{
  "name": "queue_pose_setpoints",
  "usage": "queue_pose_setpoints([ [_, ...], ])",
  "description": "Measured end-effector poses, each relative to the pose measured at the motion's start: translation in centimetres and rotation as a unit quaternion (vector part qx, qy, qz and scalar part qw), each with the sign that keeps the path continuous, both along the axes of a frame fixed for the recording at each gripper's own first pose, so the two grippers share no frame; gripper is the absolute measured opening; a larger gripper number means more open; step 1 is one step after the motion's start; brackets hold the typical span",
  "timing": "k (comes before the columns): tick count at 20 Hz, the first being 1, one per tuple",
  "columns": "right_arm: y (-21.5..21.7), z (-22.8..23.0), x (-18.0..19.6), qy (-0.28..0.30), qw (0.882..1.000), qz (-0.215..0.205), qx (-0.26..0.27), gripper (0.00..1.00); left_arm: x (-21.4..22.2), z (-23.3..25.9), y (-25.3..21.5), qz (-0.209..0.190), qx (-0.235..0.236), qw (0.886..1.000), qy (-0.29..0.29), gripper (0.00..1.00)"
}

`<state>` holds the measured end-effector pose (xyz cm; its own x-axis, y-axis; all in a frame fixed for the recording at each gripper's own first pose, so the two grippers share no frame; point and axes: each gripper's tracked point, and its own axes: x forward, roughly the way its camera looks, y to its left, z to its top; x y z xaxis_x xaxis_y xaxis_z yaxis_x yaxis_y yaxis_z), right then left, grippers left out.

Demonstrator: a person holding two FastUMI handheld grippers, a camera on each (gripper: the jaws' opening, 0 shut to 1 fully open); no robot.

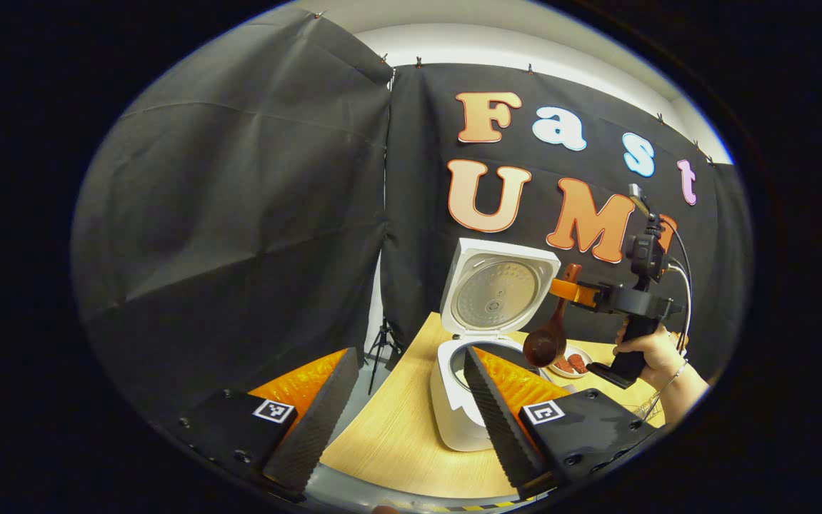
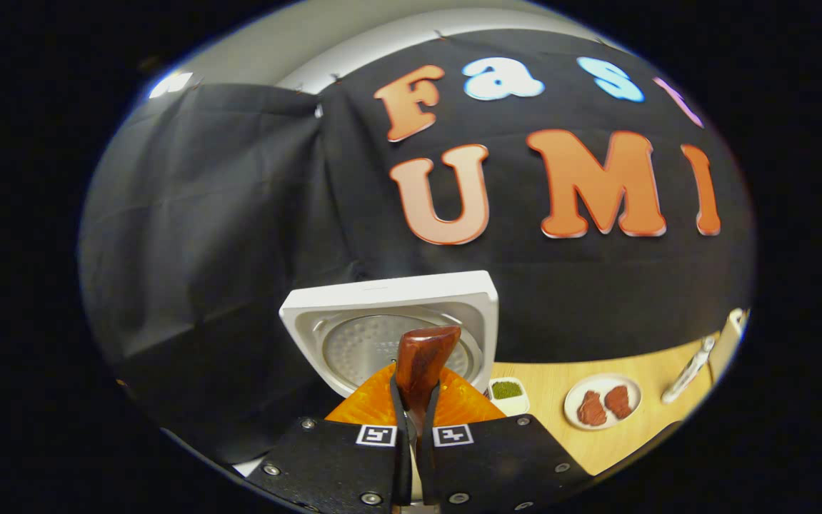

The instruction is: Close the left gripper, press the button to open the rice cooker; take a wooden spoon from the chopstick holder with the right hand, scoop a spoonful of rice and pour it into the rice cooker, then put the wooden spoon back into the chopstick holder.

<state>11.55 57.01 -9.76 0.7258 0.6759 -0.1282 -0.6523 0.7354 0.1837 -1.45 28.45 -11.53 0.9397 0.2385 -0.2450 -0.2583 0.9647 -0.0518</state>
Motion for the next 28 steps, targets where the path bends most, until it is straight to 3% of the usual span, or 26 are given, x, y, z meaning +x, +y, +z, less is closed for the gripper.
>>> queue_pose_setpoints([
  [5,-6.3,0.9,2.0,0.084,0.989,-0.042,0.110,0.05,0.5,0.5,-1.9,-0.018,-0.002,1.000,-0.002,1.00],
  [8,-11.7,1.4,3.2,0.122,0.976,-0.070,0.164,0.00,1.1,0.9,-3.6,-0.035,0.006,0.999,-0.004,1.00],
  [11,-18.5,1.8,4.4,0.137,0.962,-0.109,0.207,0.04,1.7,1.0,-5.4,-0.052,0.008,0.999,-0.003,1.00],
  [15,-28.8,0.9,4.8,0.123,0.955,-0.175,0.203,0.05,2.4,1.2,-7.8,-0.068,0.008,0.998,-0.006,1.00],
  [20,-38.1,0.4,4.6,0.115,0.943,-0.244,0.197,0.05,3.2,1.6,-9.9,-0.073,0.017,0.997,-0.008,1.00],
  [28,-48.6,-2.9,4.0,0.115,0.931,-0.303,0.168,0.04,3.7,2.5,-11.9,-0.055,0.029,0.998,-0.010,1.00],
])
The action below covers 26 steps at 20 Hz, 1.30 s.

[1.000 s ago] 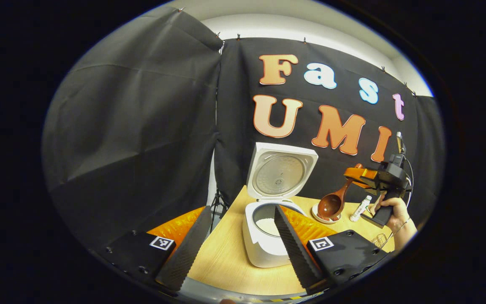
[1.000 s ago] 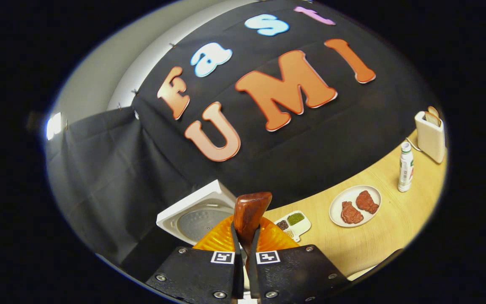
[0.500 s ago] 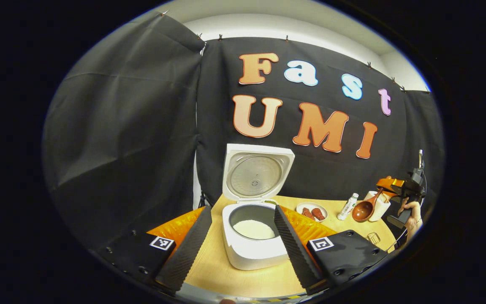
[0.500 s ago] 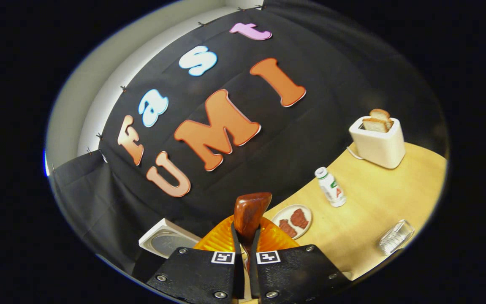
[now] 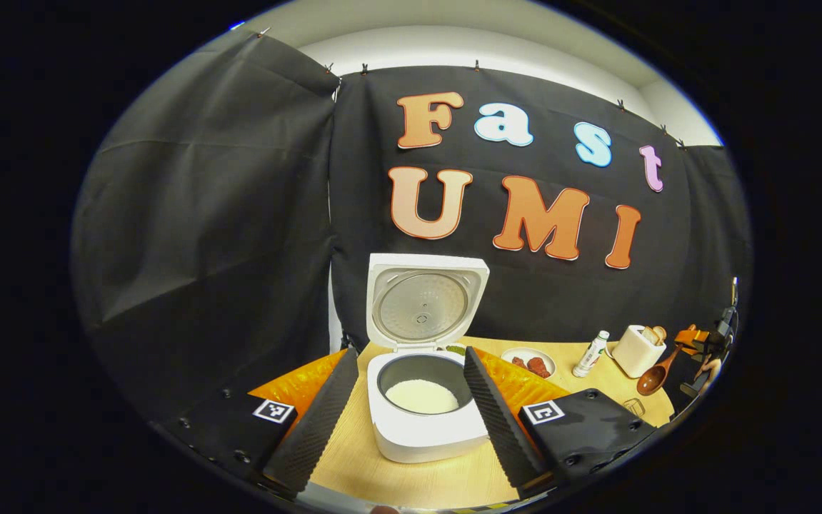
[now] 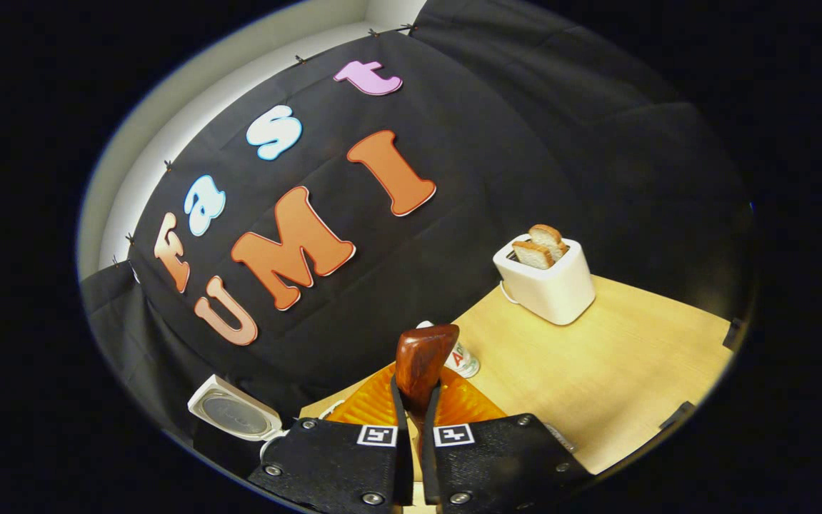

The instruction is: Close the left gripper, press the button to open the rice cooker; take a wooden spoon from the chopstick holder with the right hand, scoop a spoonful of rice and pour it into the rice cooker, then put the wooden spoon back into the chopstick holder.

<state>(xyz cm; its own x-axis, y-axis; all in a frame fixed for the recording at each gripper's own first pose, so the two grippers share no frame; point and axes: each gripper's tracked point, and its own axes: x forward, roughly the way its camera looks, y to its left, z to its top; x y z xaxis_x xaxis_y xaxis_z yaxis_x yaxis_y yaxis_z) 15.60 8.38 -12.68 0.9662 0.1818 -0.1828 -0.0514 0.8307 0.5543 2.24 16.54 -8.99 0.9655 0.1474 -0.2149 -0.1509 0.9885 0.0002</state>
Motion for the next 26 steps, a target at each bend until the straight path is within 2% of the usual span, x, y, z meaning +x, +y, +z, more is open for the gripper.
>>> queue_pose_setpoints([
  [4,-2.7,-3.0,0.3,0.015,1.000,-0.012,-0.019,0.04,-0.2,0.3,-1.5,0.008,0.000,1.000,0.001,1.00],
  [9,-3.9,-6.4,0.2,0.025,0.999,-0.014,-0.029,0.04,-0.4,0.7,-3.5,0.014,0.015,1.000,-0.007,1.00],
  [15,-4.5,-9.3,0.8,0.028,0.999,-0.019,-0.042,0.04,-0.5,0.4,-5.3,0.017,0.015,1.000,-0.002,1.00],
  [19,-3.5,-12.2,0.4,0.035,0.998,-0.004,-0.059,0.05,-0.5,0.5,-5.8,0.021,0.019,1.000,-0.002,1.00],
  [23,-3.2,-14.7,0.1,0.057,0.994,0.004,-0.096,0.14,-0.5,0.4,-6.1,0.023,0.022,1.000,0.003,1.00],
  [26,-3.0,-14.2,0.2,0.052,0.993,0.010,-0.102,0.18,-0.4,0.7,-6.3,0.024,0.021,0.999,0.001,1.00],
])
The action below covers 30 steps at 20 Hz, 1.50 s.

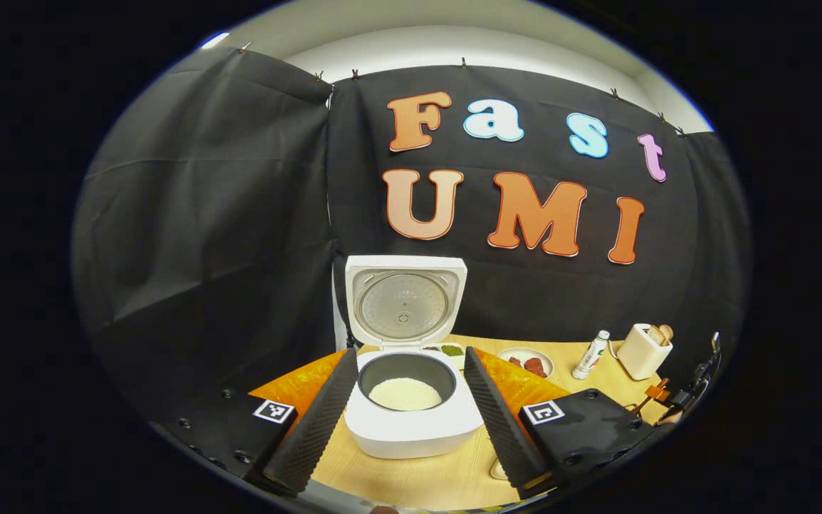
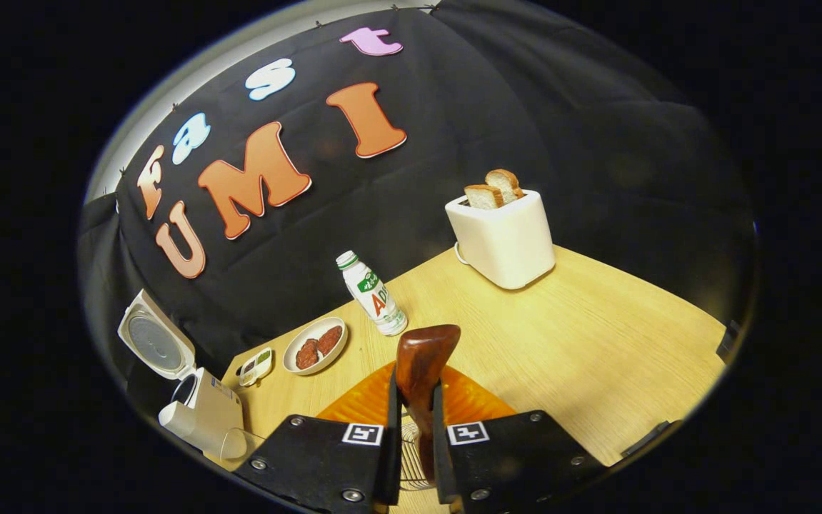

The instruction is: Close the left gripper, press the button to open the rice cooker; take a wooden spoon from the chopstick holder with the right hand, scoop a spoonful of rice and pour it into the rice cooker, then put the wooden spoon back into the chopstick holder.

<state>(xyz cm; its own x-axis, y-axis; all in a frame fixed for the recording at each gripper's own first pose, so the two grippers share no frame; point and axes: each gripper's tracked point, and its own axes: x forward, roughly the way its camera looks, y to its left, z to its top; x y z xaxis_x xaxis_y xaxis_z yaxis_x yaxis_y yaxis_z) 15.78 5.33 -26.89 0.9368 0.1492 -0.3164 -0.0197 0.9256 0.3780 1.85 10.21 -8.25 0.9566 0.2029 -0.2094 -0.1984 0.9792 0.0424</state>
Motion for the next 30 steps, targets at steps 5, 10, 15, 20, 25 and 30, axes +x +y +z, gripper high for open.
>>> queue_pose_setpoints([
  [5,-0.9,0.5,0.4,0.011,1.000,-0.002,-0.024,0.69,0.2,0.9,-0.3,0.000,-0.011,1.000,-0.009,1.00],
  [10,-3.7,2.0,1.3,0.016,0.998,-0.028,-0.052,0.95,1.7,2.2,-0.7,0.002,-0.022,1.000,-0.014,1.00],
  [15,-5.3,5.4,1.1,-0.003,0.997,-0.029,-0.074,0.95,5.1,4.5,-1.1,0.018,-0.013,1.000,-0.022,1.00],
  [20,-6.4,9.1,0.7,-0.037,0.993,-0.028,-0.110,0.95,10.0,7.4,-1.0,0.022,-0.020,0.999,-0.030,1.00],
  [25,-6.5,12.5,-0.3,-0.071,0.987,-0.023,-0.141,0.95,15.4,9.2,-0.4,0.011,-0.031,0.999,0.000,1.00],
  [30,-6.2,15.9,-1.4,-0.107,0.980,-0.024,-0.165,0.95,20.9,10.9,1.9,0.012,-0.023,0.999,0.036,1.00],
])
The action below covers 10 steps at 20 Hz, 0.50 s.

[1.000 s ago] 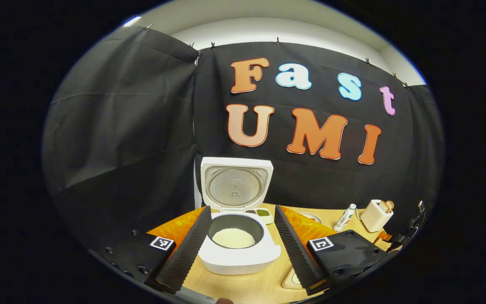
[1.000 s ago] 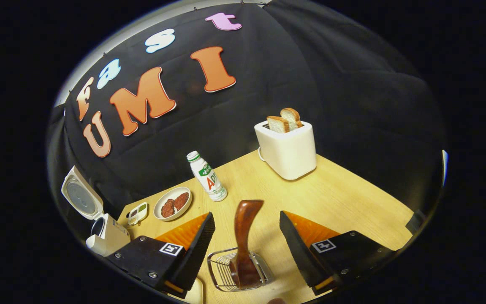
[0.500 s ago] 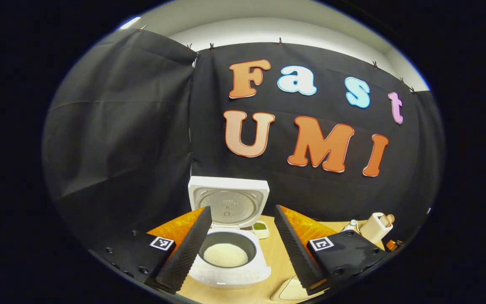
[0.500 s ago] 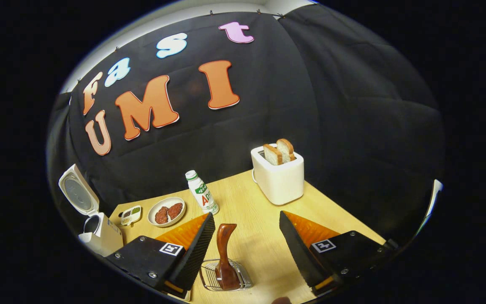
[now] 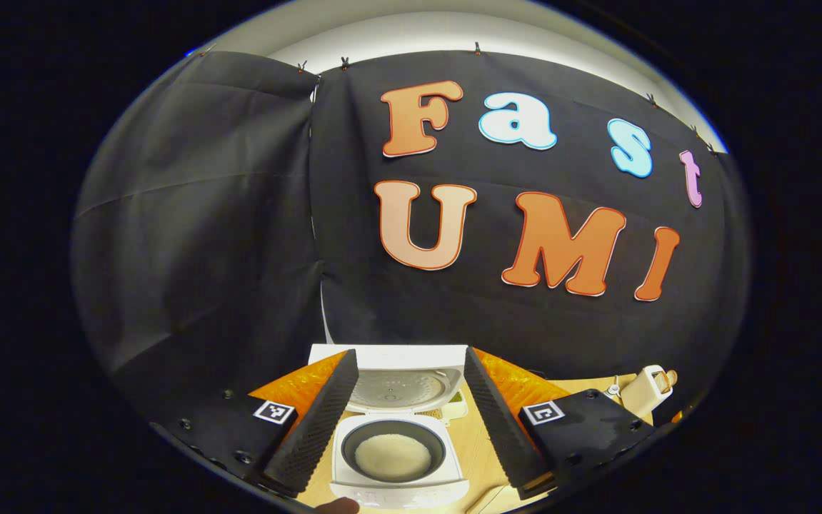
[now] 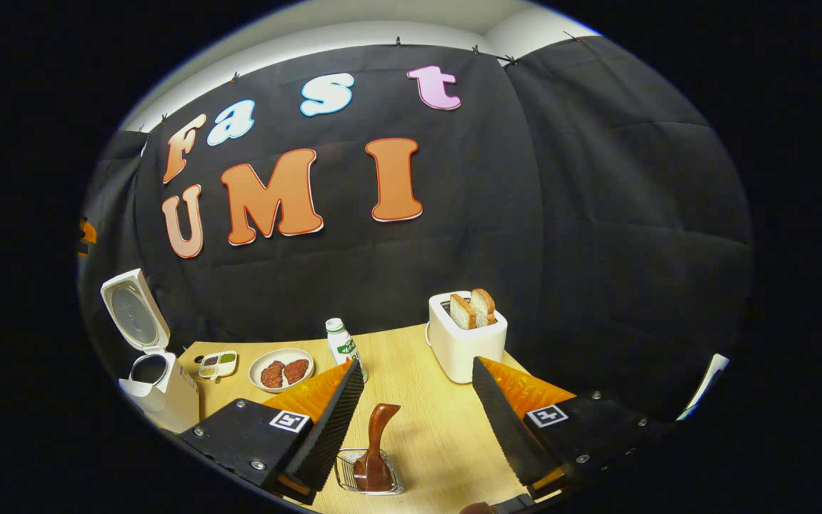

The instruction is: Close the left gripper, press the button to open the rice cooker; take a wooden spoon from the chopstick holder with the right hand, scoop a spoonful of rice and pour it into the rice cooker, then put the wooden spoon back into the chopstick holder.

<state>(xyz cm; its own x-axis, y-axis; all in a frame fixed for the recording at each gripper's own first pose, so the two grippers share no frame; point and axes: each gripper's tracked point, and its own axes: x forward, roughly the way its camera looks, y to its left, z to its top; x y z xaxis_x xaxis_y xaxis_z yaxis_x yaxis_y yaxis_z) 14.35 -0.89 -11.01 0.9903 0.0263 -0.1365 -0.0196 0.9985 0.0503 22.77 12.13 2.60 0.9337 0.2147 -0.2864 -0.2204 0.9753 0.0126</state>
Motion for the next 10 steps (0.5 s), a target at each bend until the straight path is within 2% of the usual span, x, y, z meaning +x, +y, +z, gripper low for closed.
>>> queue_pose_setpoints([
  [5,0.9,2.1,-1.1,-0.022,0.999,0.018,0.014,0.95,5.8,-0.6,1.9,-0.002,-0.053,0.998,0.046,1.00],
  [10,0.7,3.6,-2.1,-0.037,0.999,0.005,-0.016,0.95,11.3,-4.4,5.1,0.012,-0.027,0.992,0.119,1.00],
])
